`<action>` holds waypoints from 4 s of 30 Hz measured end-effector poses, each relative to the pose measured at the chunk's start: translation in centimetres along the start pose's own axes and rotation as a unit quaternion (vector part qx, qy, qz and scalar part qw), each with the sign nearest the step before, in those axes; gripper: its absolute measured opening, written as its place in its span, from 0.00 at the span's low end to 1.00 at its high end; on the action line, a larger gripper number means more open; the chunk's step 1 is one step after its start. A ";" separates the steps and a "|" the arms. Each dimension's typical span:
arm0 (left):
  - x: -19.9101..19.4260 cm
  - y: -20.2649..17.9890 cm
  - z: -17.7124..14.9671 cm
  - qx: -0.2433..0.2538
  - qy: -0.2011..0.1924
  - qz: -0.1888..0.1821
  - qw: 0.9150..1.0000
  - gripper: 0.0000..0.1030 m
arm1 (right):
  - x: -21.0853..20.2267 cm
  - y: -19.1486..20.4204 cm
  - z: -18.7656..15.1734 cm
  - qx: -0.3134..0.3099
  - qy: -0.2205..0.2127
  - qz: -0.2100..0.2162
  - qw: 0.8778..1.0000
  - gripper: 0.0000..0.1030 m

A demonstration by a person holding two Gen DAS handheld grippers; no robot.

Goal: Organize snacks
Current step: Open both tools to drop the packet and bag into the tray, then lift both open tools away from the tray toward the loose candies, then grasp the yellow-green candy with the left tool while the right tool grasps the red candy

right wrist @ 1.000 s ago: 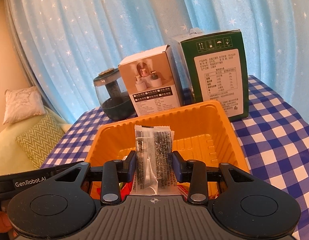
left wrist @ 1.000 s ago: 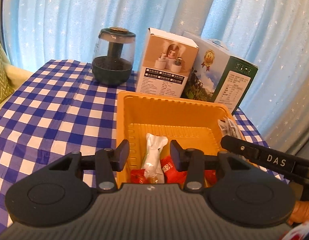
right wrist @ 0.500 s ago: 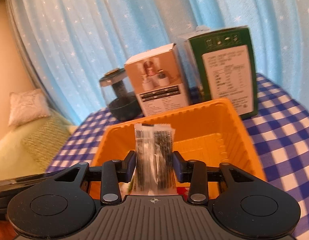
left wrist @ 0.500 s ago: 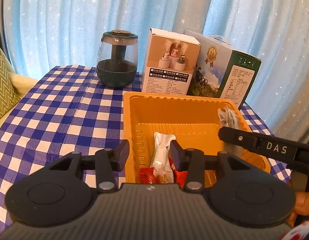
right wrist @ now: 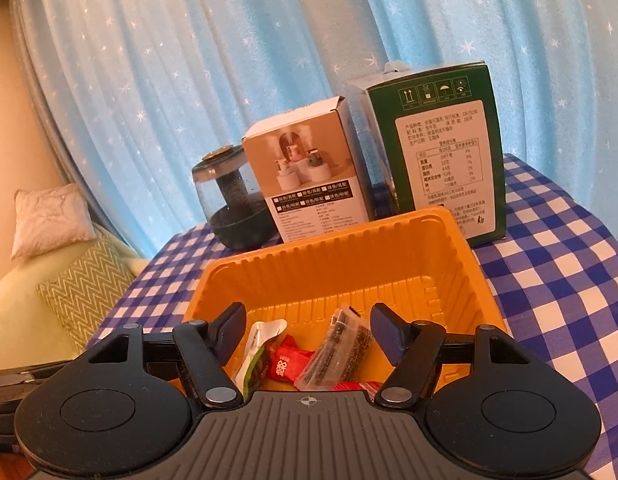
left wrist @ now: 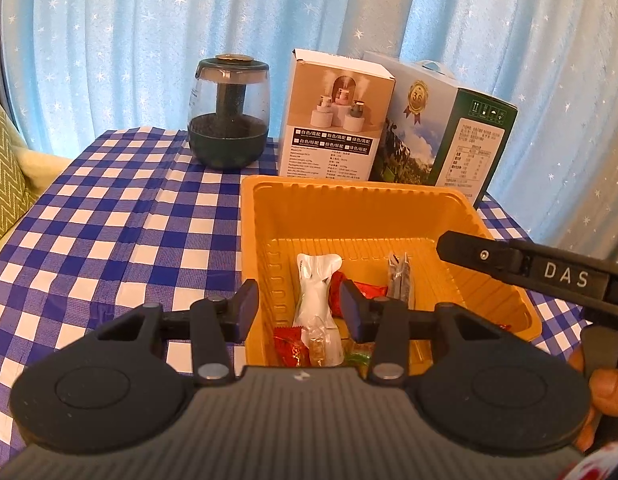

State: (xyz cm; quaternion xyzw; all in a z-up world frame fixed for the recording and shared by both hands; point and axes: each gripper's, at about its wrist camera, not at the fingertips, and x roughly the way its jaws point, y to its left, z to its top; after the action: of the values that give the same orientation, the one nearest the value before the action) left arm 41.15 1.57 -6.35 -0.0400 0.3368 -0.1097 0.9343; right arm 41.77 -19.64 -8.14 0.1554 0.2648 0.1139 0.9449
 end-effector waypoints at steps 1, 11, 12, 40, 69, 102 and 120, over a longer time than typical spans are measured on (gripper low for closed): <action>0.0 0.0 0.0 0.001 0.000 0.000 1.000 0.39 | 0.0 0.0 0.0 -0.001 0.000 0.000 1.000 0.67; 0.0 -0.1 -0.2 0.004 0.002 -0.001 1.000 0.39 | -0.2 -0.4 -0.3 -0.003 0.007 -0.009 1.000 0.67; -0.1 -0.1 -0.3 0.005 0.002 0.000 1.000 0.40 | -0.3 -0.4 -0.3 -0.004 0.007 -0.010 1.000 0.67; -8.2 -1.4 -4.6 0.035 -0.013 0.009 0.999 0.84 | -9.5 -1.1 -3.8 -0.019 -0.002 -0.065 0.998 0.67; -16.3 -1.1 -18.9 0.025 0.038 0.024 0.999 0.92 | -19.2 -2.5 -15.7 0.022 0.088 -0.084 0.992 0.67; -13.1 -1.3 -19.3 0.011 0.076 0.017 0.997 0.71 | -11.8 2.3 -17.6 -0.102 0.110 -0.052 0.987 0.42; -12.7 -1.7 -19.5 0.030 0.077 0.019 0.996 0.71 | -11.2 2.3 -17.4 -0.096 0.101 -0.071 0.988 0.27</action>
State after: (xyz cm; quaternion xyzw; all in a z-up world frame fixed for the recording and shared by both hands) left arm 18.90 2.87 -13.23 0.0034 0.4049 -0.1050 0.9083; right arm 22.80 -16.83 -16.24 0.0320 0.3574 0.0869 0.9294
